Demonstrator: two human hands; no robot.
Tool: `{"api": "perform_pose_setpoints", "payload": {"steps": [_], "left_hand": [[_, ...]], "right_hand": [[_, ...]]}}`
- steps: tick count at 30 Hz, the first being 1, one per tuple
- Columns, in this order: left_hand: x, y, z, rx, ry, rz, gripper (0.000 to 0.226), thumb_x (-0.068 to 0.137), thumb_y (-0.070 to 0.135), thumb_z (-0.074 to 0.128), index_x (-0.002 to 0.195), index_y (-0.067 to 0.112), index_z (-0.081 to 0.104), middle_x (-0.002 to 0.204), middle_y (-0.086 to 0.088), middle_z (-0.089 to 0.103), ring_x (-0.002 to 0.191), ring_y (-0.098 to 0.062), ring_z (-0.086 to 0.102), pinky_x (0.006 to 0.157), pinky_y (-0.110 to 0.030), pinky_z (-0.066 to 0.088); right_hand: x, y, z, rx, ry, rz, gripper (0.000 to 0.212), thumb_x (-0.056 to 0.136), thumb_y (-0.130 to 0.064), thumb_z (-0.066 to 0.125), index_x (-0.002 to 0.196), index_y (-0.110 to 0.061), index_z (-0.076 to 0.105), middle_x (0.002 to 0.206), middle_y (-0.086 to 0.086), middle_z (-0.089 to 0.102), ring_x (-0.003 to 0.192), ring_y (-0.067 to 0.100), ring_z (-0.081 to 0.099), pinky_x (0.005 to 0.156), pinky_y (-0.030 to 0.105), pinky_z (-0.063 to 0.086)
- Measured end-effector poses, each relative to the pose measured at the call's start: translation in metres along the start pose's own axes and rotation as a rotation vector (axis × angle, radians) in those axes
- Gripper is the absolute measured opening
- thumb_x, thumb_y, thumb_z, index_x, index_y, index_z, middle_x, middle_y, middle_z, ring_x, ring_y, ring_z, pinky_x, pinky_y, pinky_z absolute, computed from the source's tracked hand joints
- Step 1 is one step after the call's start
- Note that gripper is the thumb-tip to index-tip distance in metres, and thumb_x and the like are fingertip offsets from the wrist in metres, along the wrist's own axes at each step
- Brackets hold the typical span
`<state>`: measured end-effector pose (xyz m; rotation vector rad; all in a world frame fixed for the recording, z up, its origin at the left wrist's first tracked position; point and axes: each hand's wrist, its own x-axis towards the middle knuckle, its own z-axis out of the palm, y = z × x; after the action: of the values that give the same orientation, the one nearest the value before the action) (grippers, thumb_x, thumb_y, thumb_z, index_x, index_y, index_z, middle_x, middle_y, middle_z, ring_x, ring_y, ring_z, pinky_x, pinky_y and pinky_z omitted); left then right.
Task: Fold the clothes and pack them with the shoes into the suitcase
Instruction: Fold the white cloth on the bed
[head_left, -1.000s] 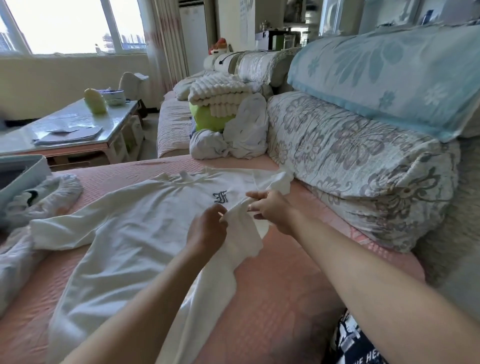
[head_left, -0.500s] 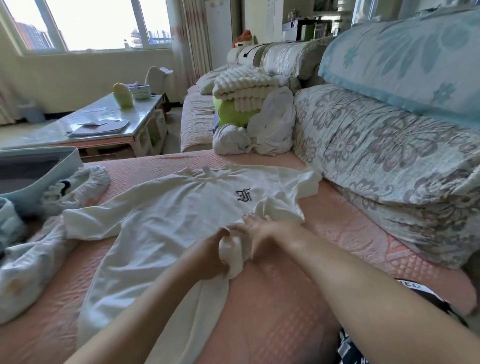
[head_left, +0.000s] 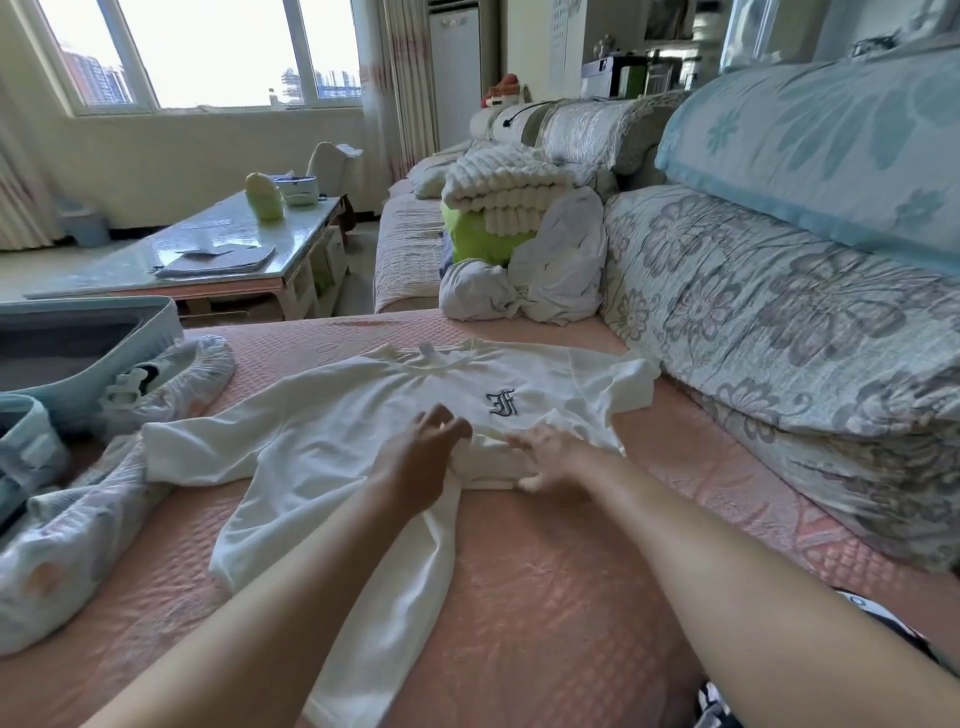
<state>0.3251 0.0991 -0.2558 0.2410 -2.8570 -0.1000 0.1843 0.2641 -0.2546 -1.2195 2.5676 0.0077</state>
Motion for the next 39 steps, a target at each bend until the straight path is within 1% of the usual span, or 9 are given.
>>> {"api": "perform_pose_setpoints", "payload": {"steps": [3,7,11,14,19,29,31,34,39], "left_hand": [[-0.025,-0.006,0.004,0.008,0.047,0.07,0.027,0.082,0.048,0.062,0.103,0.031,0.065,0.116,0.004,0.052,0.11,-0.022,0.053,0.07,-0.033,0.045],[-0.051,-0.004,-0.001,0.121,-0.3,-0.127,0.101,0.052,0.096,0.04,0.135,0.038,0.048,0.132,0.007,0.039,0.125,-0.017,0.037,0.101,-0.033,0.04],[-0.058,0.0,-0.001,-0.023,-0.451,-0.267,0.08,0.073,0.059,0.072,0.141,0.034,0.039,0.134,0.002,0.049,0.122,-0.021,0.051,0.091,-0.03,0.045],[-0.047,-0.007,-0.005,0.009,-0.348,-0.268,0.037,0.083,0.028,0.06,0.12,0.032,0.062,0.112,0.002,0.068,0.101,-0.021,0.064,0.075,-0.026,0.046],[0.002,-0.048,-0.023,0.062,-0.196,-0.438,0.022,0.084,0.014,0.056,0.1,0.02,0.072,0.096,-0.002,0.071,0.088,-0.025,0.068,0.071,-0.032,0.056],[0.104,-0.123,-0.035,-0.609,0.315,-0.803,0.029,0.07,-0.01,0.067,0.089,0.013,0.071,0.083,-0.01,0.07,0.076,-0.028,0.068,0.061,-0.036,0.062],[0.119,-0.137,-0.021,-0.678,0.408,-0.816,0.039,0.077,-0.002,0.068,0.111,0.017,0.07,0.103,-0.012,0.071,0.096,-0.029,0.067,0.085,-0.037,0.058],[0.135,-0.14,0.004,-0.756,0.254,-0.711,0.068,0.091,0.016,0.068,0.151,0.027,0.036,0.143,-0.019,0.046,0.124,-0.036,0.051,0.106,-0.044,0.044],[0.134,-0.118,0.025,-0.334,0.042,-0.284,0.064,0.097,0.029,0.059,0.154,0.029,0.03,0.16,-0.007,0.027,0.147,-0.025,0.024,0.118,-0.037,0.022]], "right_hand": [[-0.005,0.003,-0.008,0.232,0.008,0.007,0.08,0.087,-0.021,0.062,0.158,-0.033,0.026,0.162,0.0,0.03,0.144,0.021,0.036,0.116,0.031,0.03],[-0.015,0.005,-0.014,0.272,0.005,-0.031,0.092,0.077,-0.015,0.063,0.157,-0.039,0.025,0.161,-0.004,0.031,0.139,0.018,0.043,0.103,0.023,0.04],[-0.004,0.001,-0.008,0.042,0.044,-0.004,0.073,0.086,-0.014,0.066,0.152,-0.03,0.039,0.153,0.001,0.043,0.135,0.022,0.047,0.107,0.034,0.044],[-0.001,-0.001,-0.019,-0.142,0.191,0.04,0.03,0.098,-0.034,0.057,0.126,-0.026,0.064,0.128,0.003,0.065,0.117,0.025,0.059,0.091,0.032,0.046],[0.015,0.009,-0.039,-0.273,0.34,0.147,0.024,0.102,-0.035,0.054,0.112,-0.021,0.071,0.114,0.005,0.07,0.102,0.025,0.064,0.082,0.033,0.048],[0.108,0.027,-0.078,0.757,0.589,0.553,0.018,0.098,-0.017,0.051,0.091,-0.008,0.065,0.085,0.008,0.069,0.053,0.019,0.057,0.037,0.015,0.037],[0.135,0.029,-0.082,0.984,0.716,0.459,0.014,0.095,-0.023,0.056,0.103,-0.019,0.066,0.106,0.006,0.07,0.073,0.021,0.066,0.054,0.019,0.053],[0.155,0.027,-0.073,1.022,0.597,0.212,0.075,0.093,-0.027,0.066,0.156,-0.021,0.028,0.149,0.004,0.046,0.132,0.022,0.049,0.108,0.032,0.042],[0.156,0.04,-0.046,0.33,0.3,0.171,0.078,0.097,-0.014,0.046,0.161,-0.033,0.007,0.167,-0.002,0.014,0.149,0.025,0.026,0.117,0.042,0.025]]}}
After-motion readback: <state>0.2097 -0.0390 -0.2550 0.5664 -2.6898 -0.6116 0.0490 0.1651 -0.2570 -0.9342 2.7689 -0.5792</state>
